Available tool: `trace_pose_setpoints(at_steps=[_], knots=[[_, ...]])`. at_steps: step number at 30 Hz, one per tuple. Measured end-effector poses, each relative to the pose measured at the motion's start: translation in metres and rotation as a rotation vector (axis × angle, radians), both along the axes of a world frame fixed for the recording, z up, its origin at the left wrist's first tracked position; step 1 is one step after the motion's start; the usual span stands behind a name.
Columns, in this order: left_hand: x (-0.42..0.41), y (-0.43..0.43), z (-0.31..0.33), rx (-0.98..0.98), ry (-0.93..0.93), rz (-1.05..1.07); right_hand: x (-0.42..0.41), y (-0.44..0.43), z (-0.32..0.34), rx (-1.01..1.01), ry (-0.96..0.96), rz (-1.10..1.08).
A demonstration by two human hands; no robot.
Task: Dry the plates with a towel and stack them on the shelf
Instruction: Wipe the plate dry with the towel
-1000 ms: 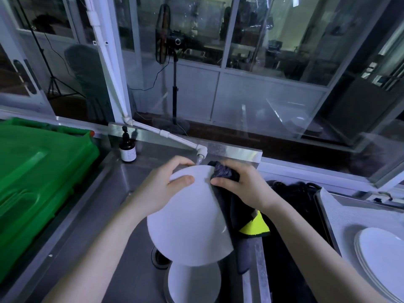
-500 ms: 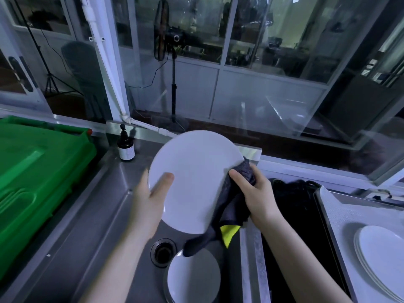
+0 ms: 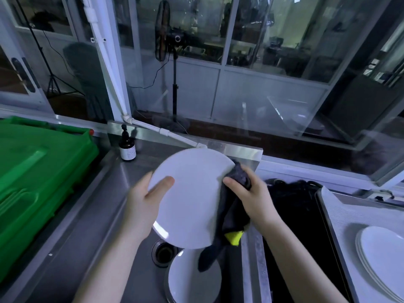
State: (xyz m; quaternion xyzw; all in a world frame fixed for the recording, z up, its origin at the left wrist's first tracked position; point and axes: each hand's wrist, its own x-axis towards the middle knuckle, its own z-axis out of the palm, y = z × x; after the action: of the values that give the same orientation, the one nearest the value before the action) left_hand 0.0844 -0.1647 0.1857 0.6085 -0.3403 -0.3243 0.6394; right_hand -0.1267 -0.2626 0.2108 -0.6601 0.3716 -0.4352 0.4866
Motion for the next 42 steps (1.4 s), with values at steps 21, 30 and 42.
trace_pose_setpoints(at_steps=[21,30,42], knots=[[-0.024,0.003,-0.010,0.024,0.021,0.195,-0.004,-0.001,0.001,0.075,-0.134,-0.189],[-0.023,-0.002,-0.016,-0.062,0.115,0.192,-0.004,0.002,0.002,0.158,-0.032,-0.112],[-0.005,-0.001,0.003,-0.079,-0.257,0.084,0.004,-0.013,0.023,-0.193,0.238,0.054]])
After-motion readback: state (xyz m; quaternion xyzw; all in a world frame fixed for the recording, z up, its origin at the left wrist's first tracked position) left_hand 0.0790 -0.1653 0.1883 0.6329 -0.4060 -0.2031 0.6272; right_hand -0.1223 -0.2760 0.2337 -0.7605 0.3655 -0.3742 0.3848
